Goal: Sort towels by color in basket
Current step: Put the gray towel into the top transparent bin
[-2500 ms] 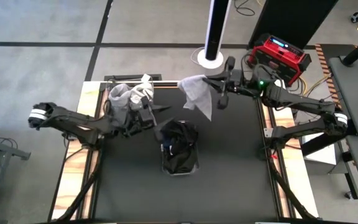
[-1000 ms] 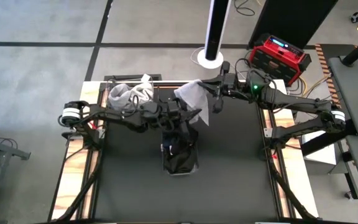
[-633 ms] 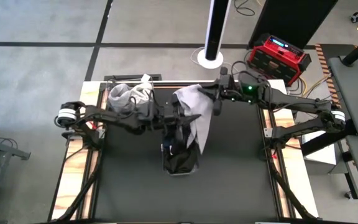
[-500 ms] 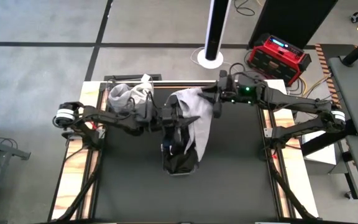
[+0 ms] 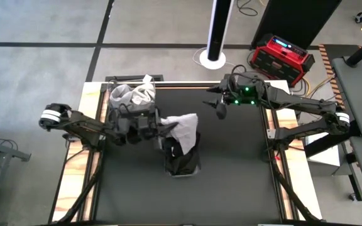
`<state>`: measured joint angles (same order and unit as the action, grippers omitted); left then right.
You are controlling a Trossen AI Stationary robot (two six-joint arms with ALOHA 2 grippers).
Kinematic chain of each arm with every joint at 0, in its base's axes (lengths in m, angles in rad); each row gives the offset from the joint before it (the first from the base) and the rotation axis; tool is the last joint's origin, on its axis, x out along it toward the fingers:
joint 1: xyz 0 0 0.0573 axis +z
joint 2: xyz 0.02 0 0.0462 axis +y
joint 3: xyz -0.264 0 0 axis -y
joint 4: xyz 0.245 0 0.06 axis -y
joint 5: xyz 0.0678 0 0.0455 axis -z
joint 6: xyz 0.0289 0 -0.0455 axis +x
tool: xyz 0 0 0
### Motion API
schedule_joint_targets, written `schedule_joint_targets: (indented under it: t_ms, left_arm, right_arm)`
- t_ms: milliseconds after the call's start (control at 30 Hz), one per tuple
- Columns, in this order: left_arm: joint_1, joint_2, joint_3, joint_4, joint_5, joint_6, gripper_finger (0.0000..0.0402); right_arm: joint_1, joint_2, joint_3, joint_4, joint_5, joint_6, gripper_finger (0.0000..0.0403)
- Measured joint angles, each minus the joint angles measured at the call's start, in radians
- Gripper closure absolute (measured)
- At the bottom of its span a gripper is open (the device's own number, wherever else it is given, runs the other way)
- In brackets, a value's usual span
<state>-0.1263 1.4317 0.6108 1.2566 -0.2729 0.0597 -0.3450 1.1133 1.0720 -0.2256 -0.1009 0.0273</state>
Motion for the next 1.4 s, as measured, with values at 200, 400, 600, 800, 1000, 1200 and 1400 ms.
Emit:
schedule_joint_targets:
  t_ms: [200,400,600,800,1000,1200,1400]
  left_arm:
    - [-0.006,-0.158,-0.101,-0.011,-0.175,0.042,0.0402]
    - [-0.006,-0.332,-0.177,-0.150,-0.286,0.063,0.0402]
    - [-0.001,-0.410,-0.187,-0.273,-0.411,0.067,0.0402]
    - [0.003,-0.412,-0.163,-0.375,-0.444,0.065,0.0402]
    - [0.003,-0.402,-0.148,-0.395,-0.470,0.087,0.0402]
    - [0.004,-0.403,-0.146,-0.401,-0.506,0.090,0.0402]
    - [0.005,-0.400,-0.146,-0.408,-0.517,0.090,0.0402]
  right_arm:
    - [0.000,-0.004,-0.074,0.075,0.000,0.000,0.0125]
    - [0.001,-0.006,-0.148,0.231,-0.003,-0.009,0.0137]
    - [0.002,-0.005,-0.192,0.278,-0.003,-0.027,0.0151]
    - [0.002,-0.005,-0.215,0.379,-0.003,-0.028,0.0161]
    - [0.002,-0.004,-0.215,0.371,-0.002,-0.037,0.0168]
    - [0.002,-0.004,-0.215,0.363,-0.002,-0.037,0.0173]
    - [0.002,-0.004,-0.215,0.364,-0.002,-0.028,0.0174]
